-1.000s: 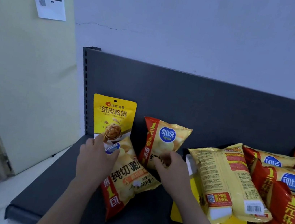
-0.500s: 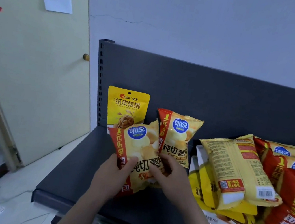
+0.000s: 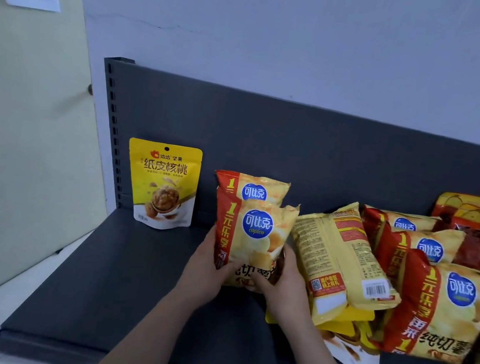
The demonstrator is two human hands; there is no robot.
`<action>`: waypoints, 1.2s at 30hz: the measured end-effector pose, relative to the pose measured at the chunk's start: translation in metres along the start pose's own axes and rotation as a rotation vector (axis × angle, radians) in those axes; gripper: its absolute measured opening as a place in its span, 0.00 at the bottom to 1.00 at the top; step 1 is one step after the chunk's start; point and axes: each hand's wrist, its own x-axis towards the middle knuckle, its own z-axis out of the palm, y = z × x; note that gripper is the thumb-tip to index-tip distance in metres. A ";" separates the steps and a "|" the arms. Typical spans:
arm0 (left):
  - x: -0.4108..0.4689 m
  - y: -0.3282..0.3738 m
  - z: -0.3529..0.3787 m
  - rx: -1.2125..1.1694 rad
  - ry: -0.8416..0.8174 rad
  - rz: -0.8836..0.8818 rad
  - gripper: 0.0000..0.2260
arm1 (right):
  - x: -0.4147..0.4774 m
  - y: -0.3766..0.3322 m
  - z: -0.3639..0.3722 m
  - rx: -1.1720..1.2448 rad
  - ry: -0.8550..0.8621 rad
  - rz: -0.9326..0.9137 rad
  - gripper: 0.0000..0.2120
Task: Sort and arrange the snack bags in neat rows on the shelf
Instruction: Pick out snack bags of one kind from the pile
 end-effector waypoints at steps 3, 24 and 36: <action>-0.001 0.000 -0.001 -0.005 0.002 -0.005 0.34 | 0.004 0.003 0.000 -0.001 -0.021 0.017 0.40; -0.059 0.033 0.048 0.223 0.043 0.031 0.09 | -0.028 0.013 -0.089 -0.389 0.318 0.012 0.26; -0.069 0.078 0.111 -0.040 -0.007 0.062 0.27 | -0.044 0.032 -0.158 -0.215 0.152 -0.119 0.25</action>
